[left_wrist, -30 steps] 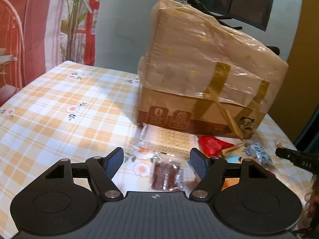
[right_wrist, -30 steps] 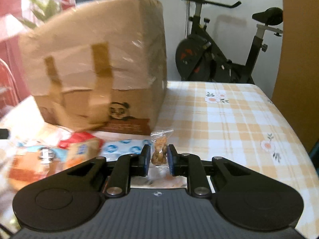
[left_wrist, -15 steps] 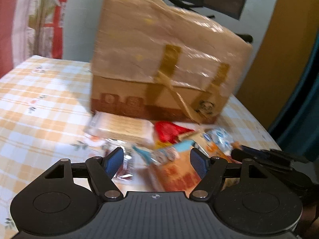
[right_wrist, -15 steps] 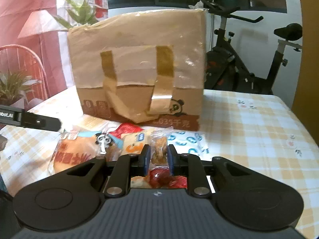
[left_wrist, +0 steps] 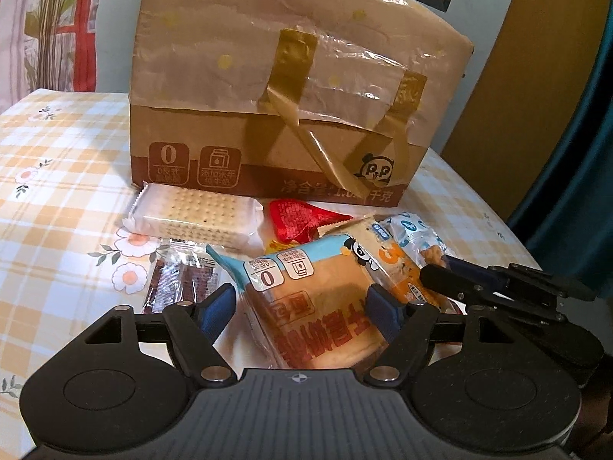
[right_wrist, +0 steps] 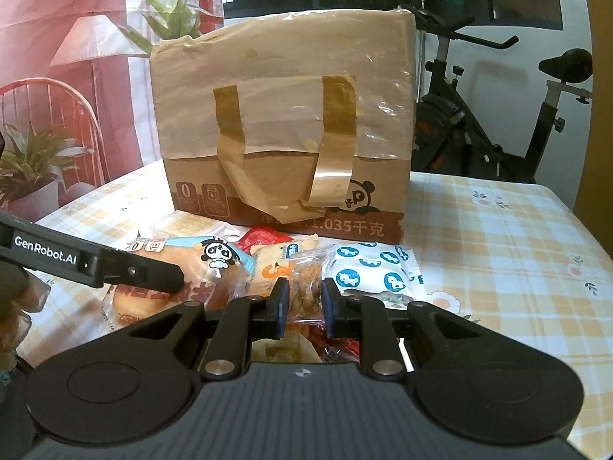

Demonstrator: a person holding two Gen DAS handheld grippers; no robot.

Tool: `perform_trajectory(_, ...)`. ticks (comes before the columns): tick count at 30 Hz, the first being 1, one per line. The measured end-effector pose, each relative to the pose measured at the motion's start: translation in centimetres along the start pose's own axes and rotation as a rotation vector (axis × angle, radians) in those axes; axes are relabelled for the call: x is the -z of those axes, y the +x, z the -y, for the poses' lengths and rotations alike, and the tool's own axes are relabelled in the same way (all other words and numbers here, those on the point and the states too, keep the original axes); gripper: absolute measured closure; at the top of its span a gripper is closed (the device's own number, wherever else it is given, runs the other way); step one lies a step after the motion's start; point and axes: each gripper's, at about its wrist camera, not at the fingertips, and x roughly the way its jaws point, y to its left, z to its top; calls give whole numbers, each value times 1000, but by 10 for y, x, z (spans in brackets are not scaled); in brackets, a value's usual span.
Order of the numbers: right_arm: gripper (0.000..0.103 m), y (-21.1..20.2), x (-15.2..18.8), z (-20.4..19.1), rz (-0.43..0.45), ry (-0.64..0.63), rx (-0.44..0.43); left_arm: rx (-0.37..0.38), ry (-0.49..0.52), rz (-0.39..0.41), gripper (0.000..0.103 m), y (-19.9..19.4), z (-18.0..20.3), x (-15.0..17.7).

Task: Organize snacks
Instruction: 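Close the left tool on the bread loaf packet while the right tool holds the cookie packet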

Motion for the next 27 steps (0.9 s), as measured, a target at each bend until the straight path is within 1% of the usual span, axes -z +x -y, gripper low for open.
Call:
perform_trajectory(5,83,1,1,-5,7,-35,-19,21,-36,-6,18,7,-2,2)
perform_trajectory(10,83,2,2,0,4,-4,-35,75,-66,-33,18,13,-4,5)
perform_trajectory(13,83,2,2,0,4,-4,-39,91,-89,-40,17,15,-6,7)
perform_trajectory(16,83,3,2,0,4,2,-41,108,-112,-43,20,16,-9,8)
perform_trajectory(19,83,3,2,0,4,5,-42,106,-79,-33,23,12,-6,8)
perform_trajectory(23,83,3,2,1,5,6,-43,80,-24,8,34,-2,-4,6)
perform_trajectory(27,83,2,2,-2,11,-8,-41,57,-15,41,41,-14,-9,5)
